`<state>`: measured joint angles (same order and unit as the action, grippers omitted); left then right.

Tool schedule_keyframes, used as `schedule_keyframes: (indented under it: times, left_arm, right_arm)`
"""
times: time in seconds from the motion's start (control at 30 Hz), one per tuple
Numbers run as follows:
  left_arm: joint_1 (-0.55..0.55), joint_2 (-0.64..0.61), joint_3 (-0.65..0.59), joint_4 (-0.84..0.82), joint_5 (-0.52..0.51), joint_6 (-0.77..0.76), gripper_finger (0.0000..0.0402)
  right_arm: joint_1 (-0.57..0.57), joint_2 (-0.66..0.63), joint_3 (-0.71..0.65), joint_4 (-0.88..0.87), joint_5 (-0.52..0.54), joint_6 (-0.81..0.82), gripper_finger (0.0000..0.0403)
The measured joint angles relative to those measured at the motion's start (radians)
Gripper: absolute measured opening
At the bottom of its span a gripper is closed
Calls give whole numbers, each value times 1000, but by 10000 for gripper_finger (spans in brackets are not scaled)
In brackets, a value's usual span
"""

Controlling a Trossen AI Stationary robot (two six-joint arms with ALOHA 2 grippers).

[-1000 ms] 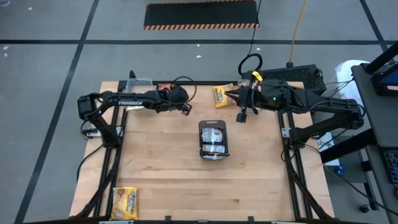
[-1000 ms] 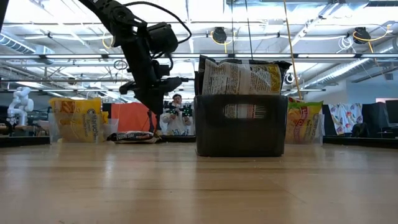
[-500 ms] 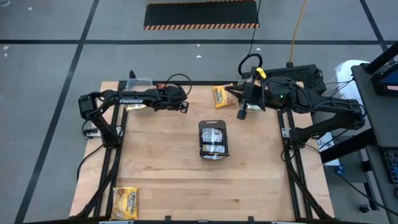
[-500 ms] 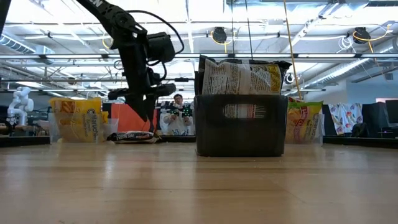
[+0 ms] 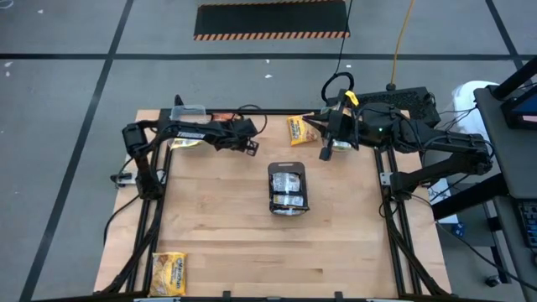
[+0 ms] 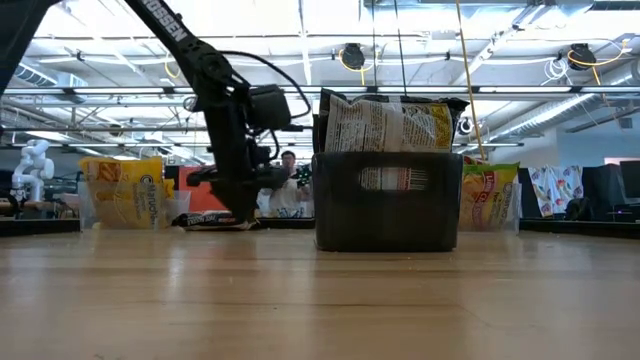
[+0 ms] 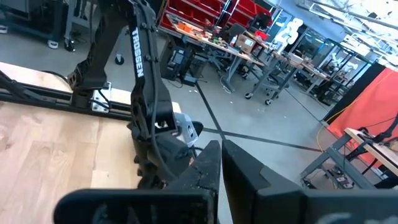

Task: Sort Maruchan noodles
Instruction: Put the black noodle pack into the black bin

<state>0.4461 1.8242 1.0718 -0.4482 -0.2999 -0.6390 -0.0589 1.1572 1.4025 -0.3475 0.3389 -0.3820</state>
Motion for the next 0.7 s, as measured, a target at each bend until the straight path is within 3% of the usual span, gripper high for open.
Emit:
schedule_keyframes:
  times: [0.5,0.7]
  left_arm:
    - [-59,7,-1,49,-218,83,81]
    - [-59,7,-1,59,-231,94,81]
  right_arm:
    - [0,0,0,7,0,-4,13]
    - [0,0,0,7,0,-4,13]
